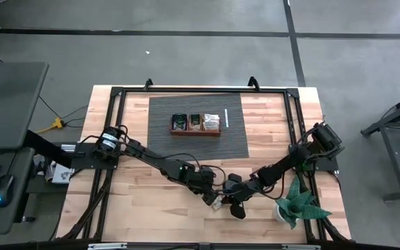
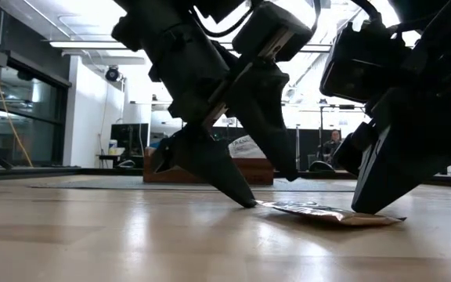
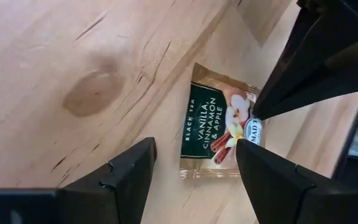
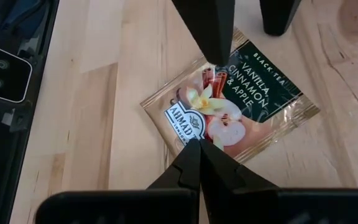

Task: Pick & Place Tea
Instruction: Put the brown tea bag into the middle section of the wooden organizer

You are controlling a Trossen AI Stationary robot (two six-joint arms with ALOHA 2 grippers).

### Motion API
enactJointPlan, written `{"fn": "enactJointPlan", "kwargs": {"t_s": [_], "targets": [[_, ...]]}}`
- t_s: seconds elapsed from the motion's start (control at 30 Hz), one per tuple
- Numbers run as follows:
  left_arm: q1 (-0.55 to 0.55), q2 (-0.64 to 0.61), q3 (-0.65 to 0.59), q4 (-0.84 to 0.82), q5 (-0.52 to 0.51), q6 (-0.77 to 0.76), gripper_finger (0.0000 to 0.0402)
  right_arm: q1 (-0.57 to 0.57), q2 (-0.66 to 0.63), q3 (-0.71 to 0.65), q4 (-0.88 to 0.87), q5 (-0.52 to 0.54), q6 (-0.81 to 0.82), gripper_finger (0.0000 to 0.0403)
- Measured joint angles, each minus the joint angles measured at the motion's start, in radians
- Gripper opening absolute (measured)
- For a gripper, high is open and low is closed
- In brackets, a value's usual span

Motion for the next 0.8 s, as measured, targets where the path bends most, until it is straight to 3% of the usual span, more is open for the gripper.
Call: {"fn": "enactJointPlan", "kwargs": {"t_s": [0.8], "targets": [[0.016, 0.061, 0.001, 0.129, 0.234, -0.02, 0.0231, -0.012, 0.001, 0.0, 0.035, 0.026, -0.003, 0.0]]}}
